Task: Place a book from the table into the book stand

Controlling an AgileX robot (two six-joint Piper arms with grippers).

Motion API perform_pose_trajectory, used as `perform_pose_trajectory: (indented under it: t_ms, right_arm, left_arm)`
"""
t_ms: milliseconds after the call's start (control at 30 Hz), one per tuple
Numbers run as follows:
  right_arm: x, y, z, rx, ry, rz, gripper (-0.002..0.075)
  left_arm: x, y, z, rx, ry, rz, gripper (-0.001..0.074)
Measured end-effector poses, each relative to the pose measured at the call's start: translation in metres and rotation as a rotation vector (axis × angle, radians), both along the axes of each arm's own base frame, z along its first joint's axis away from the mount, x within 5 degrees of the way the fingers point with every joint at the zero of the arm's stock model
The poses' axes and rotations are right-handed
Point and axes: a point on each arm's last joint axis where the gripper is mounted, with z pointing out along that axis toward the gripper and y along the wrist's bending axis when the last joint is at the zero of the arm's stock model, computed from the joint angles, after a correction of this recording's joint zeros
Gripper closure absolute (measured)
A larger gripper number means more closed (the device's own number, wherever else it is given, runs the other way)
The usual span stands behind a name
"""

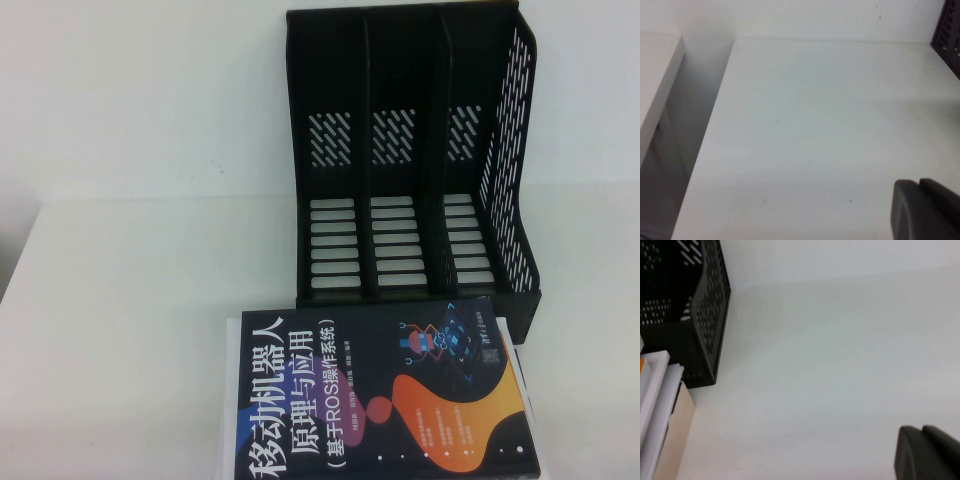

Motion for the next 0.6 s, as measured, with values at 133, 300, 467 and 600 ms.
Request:
perform_pose_trajectory:
  t_ms: [133, 300, 467, 600]
  right_arm:
    - [0.0, 0.0, 0.0, 0.0, 0.0, 0.0, 0.0729]
    - [0.0, 0.0, 0.0, 0.0, 0.0, 0.0, 0.0729]
    - [0.0, 0.0, 0.0, 0.0, 0.0, 0.0, 0.0729]
    - [0.0, 0.001, 0.0, 0.0, 0.0, 0.01, 0.0729]
  left_arm:
    - [0.0, 0.0, 0.0, 0.0, 0.0, 0.0, 0.0737]
    - [0.0, 0.0, 0.0, 0.0, 0.0, 0.0, 0.0737]
    - [0.001, 0.002, 0.002, 0.069, -0.031, 0.0, 0.0737]
    - [0.004, 0.001, 0.017, 0.093, -0.217, -0.003, 0.0737]
